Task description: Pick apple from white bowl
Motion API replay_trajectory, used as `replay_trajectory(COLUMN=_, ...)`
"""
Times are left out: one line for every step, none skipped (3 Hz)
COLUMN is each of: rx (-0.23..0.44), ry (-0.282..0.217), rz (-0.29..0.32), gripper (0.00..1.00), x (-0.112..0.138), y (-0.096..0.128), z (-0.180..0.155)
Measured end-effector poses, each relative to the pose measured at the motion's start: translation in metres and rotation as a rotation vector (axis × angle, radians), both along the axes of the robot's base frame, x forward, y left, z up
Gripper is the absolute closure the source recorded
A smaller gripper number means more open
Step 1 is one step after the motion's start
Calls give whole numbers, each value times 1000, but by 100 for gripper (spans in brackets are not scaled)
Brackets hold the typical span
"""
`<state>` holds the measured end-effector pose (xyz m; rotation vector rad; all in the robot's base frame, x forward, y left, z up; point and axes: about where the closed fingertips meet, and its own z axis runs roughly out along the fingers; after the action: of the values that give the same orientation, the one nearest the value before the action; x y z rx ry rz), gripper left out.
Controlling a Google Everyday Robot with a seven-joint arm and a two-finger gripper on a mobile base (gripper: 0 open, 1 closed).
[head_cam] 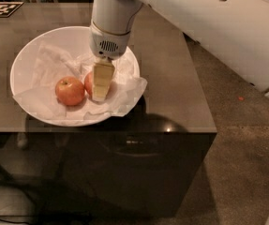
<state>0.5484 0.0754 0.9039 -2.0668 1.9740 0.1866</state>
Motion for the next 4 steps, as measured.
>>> replay_trajectory(rx=0, ry=0, rz=0, gripper=2, x=0, y=0, z=0)
replay_trajectory(rx=0, ry=0, rz=0, gripper=0, x=0, y=0, z=0)
replay_trajectory(rx=0, ry=0, rz=0, gripper=8, x=0, y=0, z=0)
replay_trajectory(rx=0, ry=0, rz=1, gripper=5, x=0, y=0, z=0)
